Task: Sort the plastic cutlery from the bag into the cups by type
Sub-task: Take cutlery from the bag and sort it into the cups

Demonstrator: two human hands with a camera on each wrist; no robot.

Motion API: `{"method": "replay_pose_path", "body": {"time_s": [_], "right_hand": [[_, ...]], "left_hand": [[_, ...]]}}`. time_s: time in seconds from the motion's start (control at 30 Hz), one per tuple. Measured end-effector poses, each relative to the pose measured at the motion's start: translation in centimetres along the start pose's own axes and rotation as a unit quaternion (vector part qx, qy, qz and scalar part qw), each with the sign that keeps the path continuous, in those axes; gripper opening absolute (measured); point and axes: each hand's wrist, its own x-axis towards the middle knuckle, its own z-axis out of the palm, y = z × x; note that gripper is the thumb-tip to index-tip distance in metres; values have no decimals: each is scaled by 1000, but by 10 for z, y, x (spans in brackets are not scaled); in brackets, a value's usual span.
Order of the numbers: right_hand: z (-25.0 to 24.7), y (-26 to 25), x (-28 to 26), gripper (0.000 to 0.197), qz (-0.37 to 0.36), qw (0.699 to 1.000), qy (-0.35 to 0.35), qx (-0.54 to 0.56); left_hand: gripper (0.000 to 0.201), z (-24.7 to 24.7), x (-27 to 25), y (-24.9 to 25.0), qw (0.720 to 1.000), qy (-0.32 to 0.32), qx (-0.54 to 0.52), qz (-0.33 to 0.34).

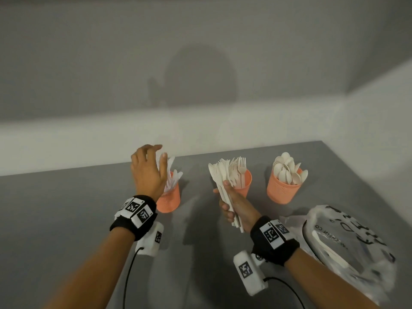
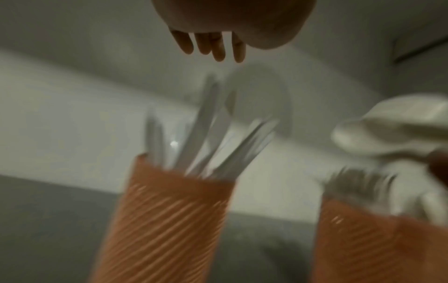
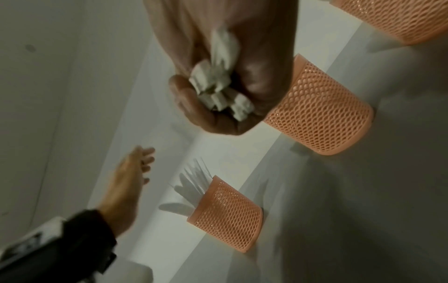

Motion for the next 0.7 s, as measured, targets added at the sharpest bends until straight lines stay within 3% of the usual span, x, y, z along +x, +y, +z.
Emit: {"method": "replay_pose_path", "body": {"time_s": [0.07,0.17,0.27,0.33,0.53,0.63,0.7], "right_hand": [[0,2,-2,43,-14,1000,7,-1],[1,2,-6,41,-30,999,16,-9],[3,3,-10,43,-59,998,11,-21],[3,5,-14,40,-86,996,5,-31],[-6,14,-24,29,-117,992,47,-28],[-14,19,-26,22,-172,976,105,-78],[-22,22,-25,33,-211,951,157,-164]], "left_hand": [[30,-8,-2,29,994,11,-112,-1],[13,-6,-18,67,970,-79,-221,-66],[26,9,-40,88,935,-198,-256,-147],[36,20,-52,96,918,-238,-273,-164],[25,31,-68,116,894,-217,-329,-212],[18,28,-67,121,832,-187,-430,-295],[17,25,-67,122,799,-185,-468,-328]]}}
